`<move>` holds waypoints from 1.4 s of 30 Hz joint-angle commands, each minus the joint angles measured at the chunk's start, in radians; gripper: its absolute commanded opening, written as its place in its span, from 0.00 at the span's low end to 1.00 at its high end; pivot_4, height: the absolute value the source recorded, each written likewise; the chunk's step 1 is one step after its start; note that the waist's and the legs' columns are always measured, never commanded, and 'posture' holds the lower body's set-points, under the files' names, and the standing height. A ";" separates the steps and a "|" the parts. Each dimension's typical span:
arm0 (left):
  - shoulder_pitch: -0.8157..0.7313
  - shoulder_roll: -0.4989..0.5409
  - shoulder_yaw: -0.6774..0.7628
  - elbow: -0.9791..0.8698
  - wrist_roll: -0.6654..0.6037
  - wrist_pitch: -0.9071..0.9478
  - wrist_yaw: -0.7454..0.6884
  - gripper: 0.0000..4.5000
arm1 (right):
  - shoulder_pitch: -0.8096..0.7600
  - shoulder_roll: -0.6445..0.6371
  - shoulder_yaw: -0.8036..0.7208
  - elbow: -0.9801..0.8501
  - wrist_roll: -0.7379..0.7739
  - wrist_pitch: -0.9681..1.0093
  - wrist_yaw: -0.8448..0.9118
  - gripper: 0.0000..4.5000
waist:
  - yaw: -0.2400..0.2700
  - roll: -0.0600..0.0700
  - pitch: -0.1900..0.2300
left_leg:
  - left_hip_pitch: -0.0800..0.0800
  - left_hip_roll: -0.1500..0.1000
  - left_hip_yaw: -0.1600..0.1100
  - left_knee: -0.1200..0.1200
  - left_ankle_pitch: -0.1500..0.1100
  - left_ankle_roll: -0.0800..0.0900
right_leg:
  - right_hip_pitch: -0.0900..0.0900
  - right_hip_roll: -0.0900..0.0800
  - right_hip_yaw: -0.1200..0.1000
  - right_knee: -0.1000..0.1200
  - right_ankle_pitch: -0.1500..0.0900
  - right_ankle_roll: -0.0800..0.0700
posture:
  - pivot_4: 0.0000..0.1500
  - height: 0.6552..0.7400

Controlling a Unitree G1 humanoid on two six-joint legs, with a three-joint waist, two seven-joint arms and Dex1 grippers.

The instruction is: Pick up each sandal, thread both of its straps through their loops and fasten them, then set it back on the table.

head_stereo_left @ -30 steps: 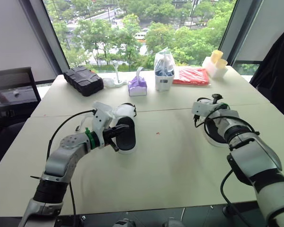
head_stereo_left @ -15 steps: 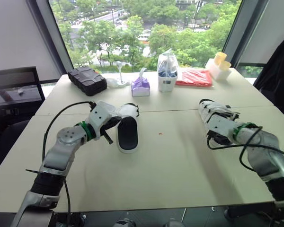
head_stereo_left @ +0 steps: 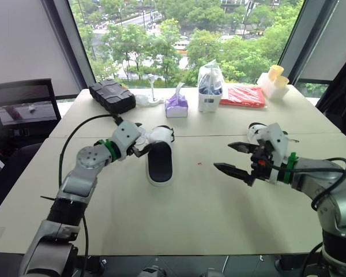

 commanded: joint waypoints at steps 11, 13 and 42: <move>-0.194 -0.176 -0.155 0.308 0.262 -0.027 0.188 0.99 | -0.134 -0.046 0.083 0.148 0.050 0.021 -0.103 1.00 | -0.001 -0.002 0.001 | -0.002 0.000 0.000 0.001 0.000 0.000 | -0.002 0.000 -0.001 0.001 0.000 0.000 | 1.00 1.00; -0.234 -0.190 -0.190 0.395 0.322 -0.063 0.245 0.99 | -0.137 -0.060 0.084 0.146 0.056 0.027 -0.109 1.00 | -0.001 -0.002 0.001 | -0.002 -0.001 0.000 0.000 0.000 0.000 | -0.003 0.000 -0.001 0.001 0.000 0.000 | 1.00 1.00; 0.088 0.129 -0.054 -0.217 0.471 0.359 0.098 0.99 | -0.243 0.066 0.200 0.170 0.132 -0.034 -0.241 1.00 | -0.024 -0.003 0.001 | -0.011 -0.002 0.000 0.008 0.000 0.000 | -0.019 0.000 0.000 0.014 0.001 0.001 | 1.00 1.00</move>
